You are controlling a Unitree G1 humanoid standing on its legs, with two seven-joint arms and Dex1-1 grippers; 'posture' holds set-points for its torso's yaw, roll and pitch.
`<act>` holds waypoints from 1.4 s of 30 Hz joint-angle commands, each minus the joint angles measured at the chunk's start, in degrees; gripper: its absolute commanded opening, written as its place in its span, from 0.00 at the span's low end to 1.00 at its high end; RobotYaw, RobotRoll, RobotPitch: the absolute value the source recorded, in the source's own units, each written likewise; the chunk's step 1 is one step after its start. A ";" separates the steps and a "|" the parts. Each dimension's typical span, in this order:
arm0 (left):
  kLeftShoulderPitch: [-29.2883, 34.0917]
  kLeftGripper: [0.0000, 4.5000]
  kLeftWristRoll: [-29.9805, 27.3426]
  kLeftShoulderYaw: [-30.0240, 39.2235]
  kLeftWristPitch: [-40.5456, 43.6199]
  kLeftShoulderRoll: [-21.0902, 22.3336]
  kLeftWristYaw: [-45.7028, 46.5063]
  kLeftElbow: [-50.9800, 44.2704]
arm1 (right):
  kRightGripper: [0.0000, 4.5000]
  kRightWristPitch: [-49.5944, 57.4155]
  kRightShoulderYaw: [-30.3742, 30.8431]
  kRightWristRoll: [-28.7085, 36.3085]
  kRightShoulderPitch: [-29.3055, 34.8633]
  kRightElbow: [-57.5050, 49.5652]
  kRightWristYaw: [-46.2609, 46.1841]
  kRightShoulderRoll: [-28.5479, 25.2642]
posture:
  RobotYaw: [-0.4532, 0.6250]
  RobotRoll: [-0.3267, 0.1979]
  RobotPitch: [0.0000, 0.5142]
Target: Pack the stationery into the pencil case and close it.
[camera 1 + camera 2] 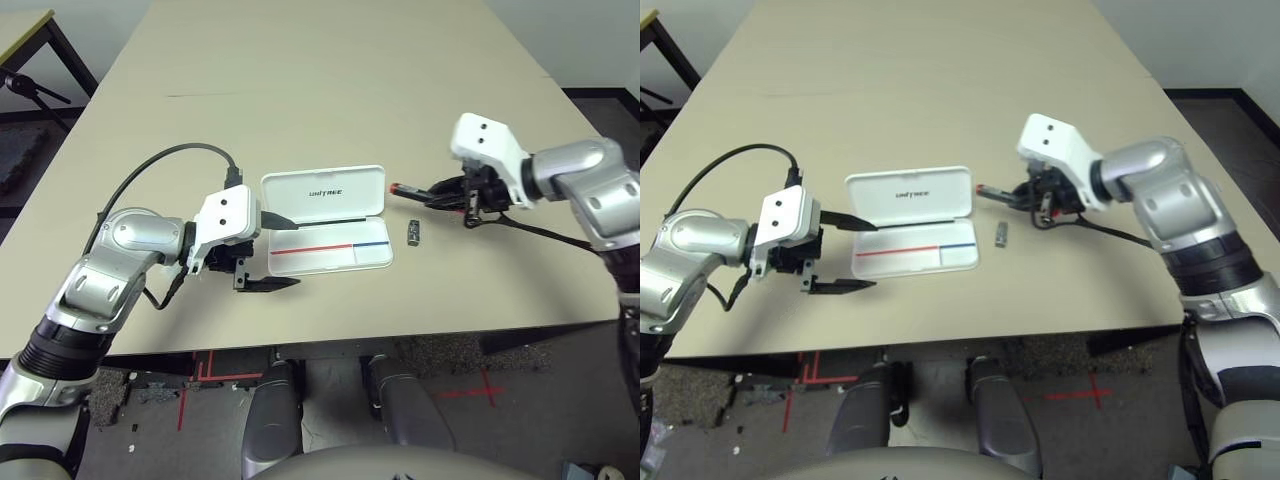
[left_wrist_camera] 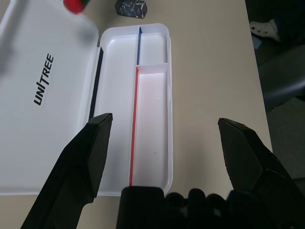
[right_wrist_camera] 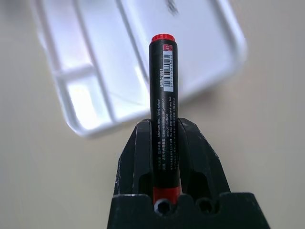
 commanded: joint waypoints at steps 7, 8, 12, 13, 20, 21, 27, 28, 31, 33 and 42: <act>3.16 1.00 -0.11 1.45 0.95 1.87 0.57 -2.27 | 0.11 -1.14 6.01 -3.29 -3.55 1.97 0.01 8.63 | 0.40 0.62 0.32; 3.43 1.00 -0.18 1.65 1.14 1.97 0.70 -2.59 | 0.11 -1.69 6.53 -3.84 -3.83 2.63 -0.03 9.48 | 0.40 0.62 0.32; 4.85 1.00 -0.52 2.84 1.86 2.49 1.25 -3.92 | 0.11 -4.58 8.20 -6.14 -5.00 5.79 -0.32 12.18 | 0.42 0.62 0.31; 5.17 1.00 -0.55 3.12 1.81 2.62 1.24 -3.96 | 0.11 -5.09 8.33 -6.53 -5.13 6.30 -0.21 12.66 | 0.43 0.62 0.31; 6.54 1.00 -0.25 3.89 0.68 2.87 1.28 -3.08 | 0.11 -8.85 9.06 -9.02 -5.12 9.31 -0.29 15.49 | 0.44 0.62 0.31; 6.63 1.00 -0.20 3.92 0.54 2.87 1.28 -2.98 | 0.11 -9.16 9.07 -9.17 -5.09 9.56 -0.29 15.80 | 0.44 0.62 0.31; 6.63 1.00 0.00 3.95 0.06 2.81 1.49 -2.44 | 0.27 -12.17 8.25 -9.76 -4.86 10.94 -1.02 17.28 | 0.44 0.62 0.30; 6.66 1.00 0.12 3.94 0.79 3.05 1.72 -2.42 | 0.32 -12.43 7.86 -9.55 -4.88 11.05 -1.11 17.41 | 0.44 0.62 0.30; 6.68 1.00 0.32 4.00 2.28 3.68 2.24 -2.38 | 0.59 -12.31 6.53 -8.43 -4.87 10.85 -0.81 17.20 | 0.43 0.62 0.30; 6.08 1.00 0.06 4.36 3.21 3.58 3.02 -2.22 | 0.75 -11.70 5.33 -7.39 -4.80 10.48 0.15 16.24 | 0.43 0.62 0.30; 5.04 1.00 -0.52 6.77 14.46 3.94 9.46 -4.49 | 1.00 -4.34 -2.14 1.90 -1.87 4.56 10.13 5.43 | 0.44 0.62 0.31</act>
